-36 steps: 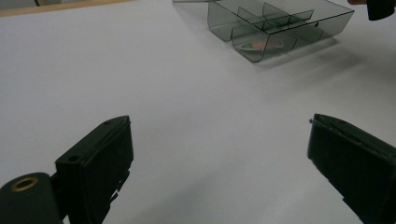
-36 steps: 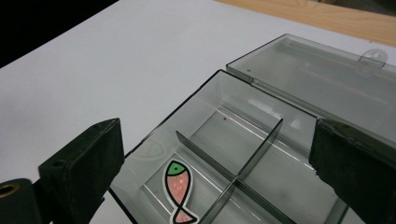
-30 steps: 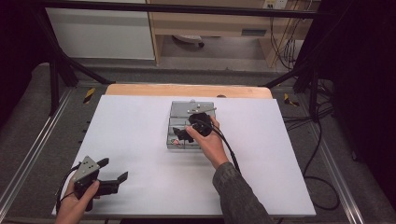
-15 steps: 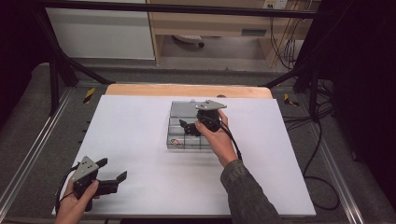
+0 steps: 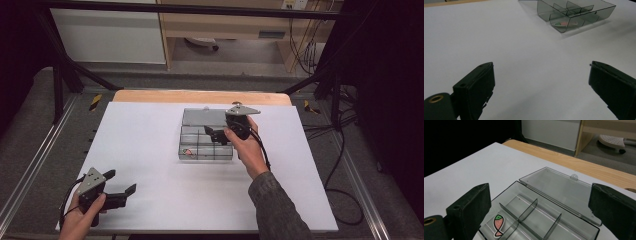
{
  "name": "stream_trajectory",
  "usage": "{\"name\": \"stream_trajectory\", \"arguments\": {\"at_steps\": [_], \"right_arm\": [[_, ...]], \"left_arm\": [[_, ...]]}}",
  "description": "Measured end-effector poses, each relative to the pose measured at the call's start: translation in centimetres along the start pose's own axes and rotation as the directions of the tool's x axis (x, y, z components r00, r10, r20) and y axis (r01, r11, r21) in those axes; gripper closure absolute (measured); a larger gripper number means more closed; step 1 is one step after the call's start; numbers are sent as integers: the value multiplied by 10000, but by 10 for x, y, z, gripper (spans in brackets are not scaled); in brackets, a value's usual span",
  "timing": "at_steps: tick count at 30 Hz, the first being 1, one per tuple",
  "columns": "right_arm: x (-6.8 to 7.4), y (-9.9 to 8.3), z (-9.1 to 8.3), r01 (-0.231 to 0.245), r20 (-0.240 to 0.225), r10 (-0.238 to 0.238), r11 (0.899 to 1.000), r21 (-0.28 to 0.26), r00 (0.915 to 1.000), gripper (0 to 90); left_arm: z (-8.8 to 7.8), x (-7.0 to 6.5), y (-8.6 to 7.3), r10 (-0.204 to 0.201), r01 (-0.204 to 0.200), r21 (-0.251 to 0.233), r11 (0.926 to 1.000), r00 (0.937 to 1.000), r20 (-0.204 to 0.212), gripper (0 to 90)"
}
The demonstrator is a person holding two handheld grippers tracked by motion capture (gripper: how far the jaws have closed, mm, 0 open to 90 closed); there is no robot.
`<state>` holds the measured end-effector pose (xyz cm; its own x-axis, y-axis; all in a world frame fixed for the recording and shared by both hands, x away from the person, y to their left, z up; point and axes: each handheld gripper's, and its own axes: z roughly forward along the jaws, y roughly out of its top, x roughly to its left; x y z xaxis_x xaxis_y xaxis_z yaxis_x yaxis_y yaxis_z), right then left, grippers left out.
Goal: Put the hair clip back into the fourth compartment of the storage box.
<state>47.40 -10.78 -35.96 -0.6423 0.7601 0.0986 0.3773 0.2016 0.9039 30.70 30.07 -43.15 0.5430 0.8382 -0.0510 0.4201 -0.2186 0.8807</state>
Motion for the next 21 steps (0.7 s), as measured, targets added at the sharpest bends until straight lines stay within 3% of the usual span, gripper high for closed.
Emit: {"name": "stream_trajectory", "arguments": {"at_steps": [21], "right_arm": [[-19,-12,-39,-552,43,554,9975,-444,9985,31]], "left_arm": [[0,0,0,-39,39,-5,10000,10000,-36,60]]}}
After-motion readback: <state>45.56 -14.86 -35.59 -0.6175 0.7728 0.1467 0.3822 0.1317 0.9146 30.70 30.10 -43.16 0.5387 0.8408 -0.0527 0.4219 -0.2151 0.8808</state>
